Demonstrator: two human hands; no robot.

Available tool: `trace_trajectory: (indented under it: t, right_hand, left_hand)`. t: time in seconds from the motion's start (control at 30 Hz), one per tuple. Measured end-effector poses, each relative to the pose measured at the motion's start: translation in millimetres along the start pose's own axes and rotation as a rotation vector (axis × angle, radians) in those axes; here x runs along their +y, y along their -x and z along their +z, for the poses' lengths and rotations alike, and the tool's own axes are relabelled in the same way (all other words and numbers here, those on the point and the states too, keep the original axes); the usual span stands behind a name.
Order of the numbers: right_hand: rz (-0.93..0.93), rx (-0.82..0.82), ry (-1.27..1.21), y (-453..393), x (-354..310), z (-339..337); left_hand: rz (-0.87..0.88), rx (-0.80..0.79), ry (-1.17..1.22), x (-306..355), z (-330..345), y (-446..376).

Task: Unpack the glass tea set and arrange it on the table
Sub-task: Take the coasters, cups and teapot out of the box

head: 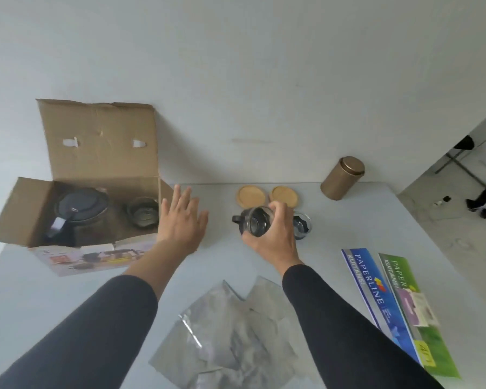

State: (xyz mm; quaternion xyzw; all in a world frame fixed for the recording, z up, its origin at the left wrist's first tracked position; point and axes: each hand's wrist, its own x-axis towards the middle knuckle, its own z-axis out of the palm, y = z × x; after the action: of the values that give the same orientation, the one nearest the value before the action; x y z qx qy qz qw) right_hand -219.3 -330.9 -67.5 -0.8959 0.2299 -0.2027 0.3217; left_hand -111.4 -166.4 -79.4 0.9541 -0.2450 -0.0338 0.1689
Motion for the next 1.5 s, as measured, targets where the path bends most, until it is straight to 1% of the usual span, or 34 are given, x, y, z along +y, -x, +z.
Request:
trace_trajectory:
  t: [0.07,0.17,0.33,0.53,0.7,0.83,0.93,1.03,1.13,1.2,1.33,1.4,1.5]
  right_hand:
    - [0.037,0.046,0.011,7,41,-12]
    - [0.088,0.059,0.069,18,97,-26]
    - [0.077,0.136,0.142,25,161,-34]
    - [0.071,0.142,0.125,17,190,-27]
    - [0.1,0.12,0.093,10,199,-19]
    - [0.084,0.127,0.096,4,200,-16]
    - [0.098,0.124,0.146,1,198,-16]
    - [0.075,0.122,0.269,4,193,-21]
    - [0.016,0.16,0.368,1,180,-32]
    - [-0.063,0.194,0.369,-8,163,-36]
    - [-0.242,0.215,0.266,-28,105,-27]
    - [-0.326,0.189,0.209,-35,66,-14]
    - [-0.435,0.13,0.141,-38,5,15]
  left_hand:
    - [0.007,-0.065,-0.014,26,27,5]
    - [-0.027,-0.166,-0.012,54,69,16]
    - [-0.126,-0.313,-0.073,84,114,28]
    - [-0.232,-0.389,-0.119,87,138,32]
    - [-0.228,-0.402,-0.126,84,144,33]
    - [-0.221,-0.414,-0.124,83,146,34]
    - [-0.211,-0.419,-0.128,82,145,33]
    - [-0.191,-0.4,-0.117,85,136,31]
    - [-0.13,-0.312,-0.067,89,117,30]
    - [-0.072,-0.232,-0.037,89,100,28]
    - [-0.026,-0.059,-0.009,74,56,23]
    - [-0.04,0.006,-0.02,54,34,22]
    - [-0.106,0.052,-0.018,10,1,22]
